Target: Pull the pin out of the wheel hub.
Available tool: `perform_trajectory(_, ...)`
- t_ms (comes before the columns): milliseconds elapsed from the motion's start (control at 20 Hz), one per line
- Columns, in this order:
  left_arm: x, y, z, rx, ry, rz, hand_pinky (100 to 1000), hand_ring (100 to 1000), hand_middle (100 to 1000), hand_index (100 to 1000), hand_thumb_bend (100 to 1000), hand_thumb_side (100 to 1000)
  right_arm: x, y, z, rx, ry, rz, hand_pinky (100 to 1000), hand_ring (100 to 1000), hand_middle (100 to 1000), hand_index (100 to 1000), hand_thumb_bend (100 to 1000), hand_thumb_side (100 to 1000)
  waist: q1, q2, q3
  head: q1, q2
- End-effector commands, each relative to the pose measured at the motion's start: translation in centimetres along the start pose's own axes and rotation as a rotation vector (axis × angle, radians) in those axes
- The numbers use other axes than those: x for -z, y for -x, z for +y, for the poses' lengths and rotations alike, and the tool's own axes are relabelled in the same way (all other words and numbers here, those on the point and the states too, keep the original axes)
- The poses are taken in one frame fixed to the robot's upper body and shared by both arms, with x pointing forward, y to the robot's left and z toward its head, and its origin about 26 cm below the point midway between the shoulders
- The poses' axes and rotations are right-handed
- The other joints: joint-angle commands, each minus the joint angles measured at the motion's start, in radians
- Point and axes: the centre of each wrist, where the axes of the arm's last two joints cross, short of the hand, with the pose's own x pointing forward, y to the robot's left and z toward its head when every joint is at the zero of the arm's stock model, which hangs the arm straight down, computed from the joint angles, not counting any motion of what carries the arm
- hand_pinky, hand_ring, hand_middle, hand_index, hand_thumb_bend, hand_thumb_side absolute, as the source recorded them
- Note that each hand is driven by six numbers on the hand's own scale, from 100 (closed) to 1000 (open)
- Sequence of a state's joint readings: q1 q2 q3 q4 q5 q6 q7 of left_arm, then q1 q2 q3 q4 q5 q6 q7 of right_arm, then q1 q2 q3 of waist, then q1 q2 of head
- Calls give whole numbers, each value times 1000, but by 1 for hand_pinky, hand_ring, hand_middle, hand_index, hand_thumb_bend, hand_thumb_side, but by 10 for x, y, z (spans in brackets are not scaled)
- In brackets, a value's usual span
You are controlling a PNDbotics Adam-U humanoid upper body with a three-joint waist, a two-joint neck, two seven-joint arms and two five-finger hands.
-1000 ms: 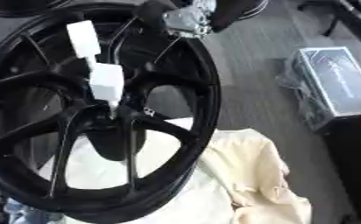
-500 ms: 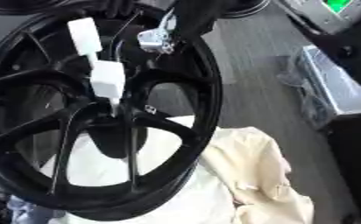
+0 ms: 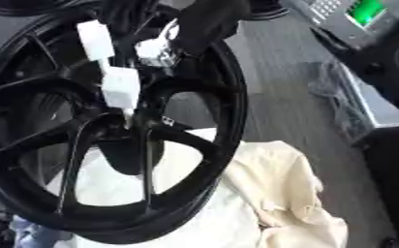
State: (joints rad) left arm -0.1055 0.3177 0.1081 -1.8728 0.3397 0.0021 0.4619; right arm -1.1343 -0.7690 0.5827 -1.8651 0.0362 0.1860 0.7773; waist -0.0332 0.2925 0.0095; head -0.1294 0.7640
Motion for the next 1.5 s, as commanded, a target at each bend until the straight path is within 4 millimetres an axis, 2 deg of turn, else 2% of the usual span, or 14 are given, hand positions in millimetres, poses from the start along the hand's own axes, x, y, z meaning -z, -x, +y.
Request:
perform_trajectory(50,4,-7,5,20,2,-28,691,724,698,734,280,788,-11,-16,-10,-52,54,-4,919,823,793,908,100,760,3,-12,1,4,6)
perform_trajectory(100,4,-7,4,20,2,-28,691,723,698,734,280,788,-12,-18,-9,-59,62,-2,920,822,790,907,103,732,3,-12,1,5,6)
perform_trajectory(350,5,-8,6,23,-3,-31,691,723,698,733,278,789,-8,-18,-5,-70,54,10,925,827,790,905,157,702,0,-10,2,6,6)
perform_trajectory(700,5,-7,8,27,-10,-29,691,722,697,731,275,791,4,-6,4,-73,34,34,945,836,796,908,420,491,-4,-8,3,6,6)
perform_trajectory(800,5,-7,9,29,-13,-30,691,722,697,731,274,792,7,-1,6,-72,34,46,948,834,793,908,464,461,-6,-8,1,8,6)
perform_trajectory(1500,6,-7,10,30,-23,-35,691,721,693,724,268,794,27,20,21,-33,41,97,951,830,781,918,403,536,-15,1,-8,15,6)
